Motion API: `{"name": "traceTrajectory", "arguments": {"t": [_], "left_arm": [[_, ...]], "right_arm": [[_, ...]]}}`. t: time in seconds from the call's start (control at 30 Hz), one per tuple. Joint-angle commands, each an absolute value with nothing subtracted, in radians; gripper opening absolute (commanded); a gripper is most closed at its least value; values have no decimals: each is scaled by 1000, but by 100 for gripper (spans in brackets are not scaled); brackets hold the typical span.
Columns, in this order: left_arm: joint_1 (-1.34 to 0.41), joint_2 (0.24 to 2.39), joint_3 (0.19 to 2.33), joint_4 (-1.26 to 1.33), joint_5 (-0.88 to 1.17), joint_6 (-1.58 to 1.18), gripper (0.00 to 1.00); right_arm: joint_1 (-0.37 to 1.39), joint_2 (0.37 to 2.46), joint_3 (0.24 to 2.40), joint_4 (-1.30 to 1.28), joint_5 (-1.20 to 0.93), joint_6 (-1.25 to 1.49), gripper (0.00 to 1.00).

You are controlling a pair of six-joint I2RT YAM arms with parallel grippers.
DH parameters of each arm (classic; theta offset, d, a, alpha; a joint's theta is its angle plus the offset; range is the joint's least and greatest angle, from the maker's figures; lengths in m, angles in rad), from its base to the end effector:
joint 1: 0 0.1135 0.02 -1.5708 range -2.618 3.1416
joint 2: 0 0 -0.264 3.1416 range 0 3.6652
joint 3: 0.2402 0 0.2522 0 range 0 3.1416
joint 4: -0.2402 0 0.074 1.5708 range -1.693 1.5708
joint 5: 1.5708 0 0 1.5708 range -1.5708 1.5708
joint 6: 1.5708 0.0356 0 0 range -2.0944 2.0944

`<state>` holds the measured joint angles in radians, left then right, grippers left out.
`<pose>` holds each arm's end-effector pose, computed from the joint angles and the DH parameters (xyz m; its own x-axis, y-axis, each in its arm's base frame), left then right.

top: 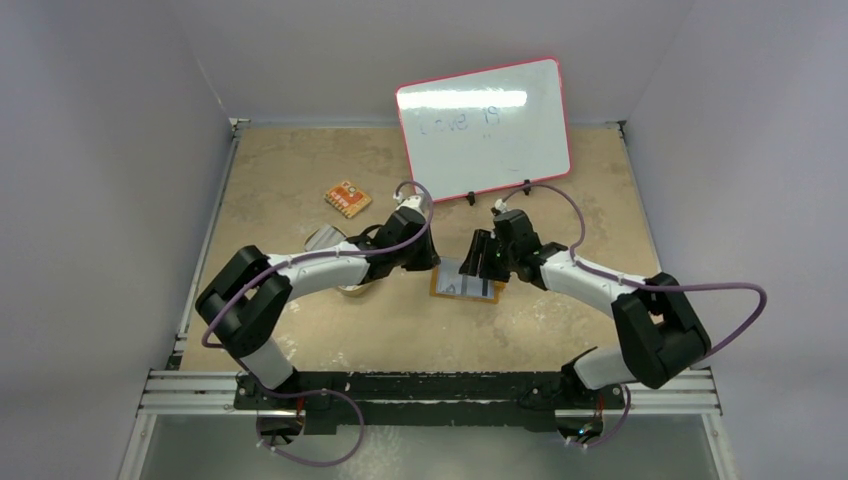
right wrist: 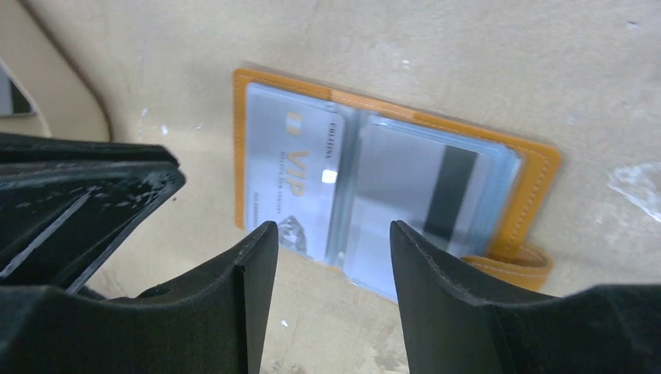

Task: Put the credit cards into the card holder
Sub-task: Insert the credit card into the card holder.

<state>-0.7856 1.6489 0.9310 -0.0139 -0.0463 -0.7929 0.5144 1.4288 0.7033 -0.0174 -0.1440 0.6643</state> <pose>0.2458 -0.2436 0.1875 -0.8175 -0.1888 -0.5441 0.1422 0.8494 -0.5083 0.2466 0.1452 0.1833 -0.8206 0.2371 -0.5200 -0.0928 0.8426 0.5305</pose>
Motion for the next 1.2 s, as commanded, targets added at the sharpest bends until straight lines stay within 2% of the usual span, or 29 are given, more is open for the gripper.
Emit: {"name": "traceTrajectory", "arguments": {"t": [0.0,0.63,0.77,1.03,1.17], "left_arm": [[-781,1642,933,17,-9,-788,17],[-780,1715,882,47,38,-794,16],[-781,1729,882,49,41,-796,16],[-780,1728,877,54,37,-800,15],[-780,1731,877,59,37,-805,15]], "right_arm": [[508,1398,717,-104,-55,717,58],[500,1417,710,-149,41,731,63],[500,1413,705,-144,61,722,68],[501,1432,699,-118,42,710,71],[499,1456,694,-97,32,709,76]]}}
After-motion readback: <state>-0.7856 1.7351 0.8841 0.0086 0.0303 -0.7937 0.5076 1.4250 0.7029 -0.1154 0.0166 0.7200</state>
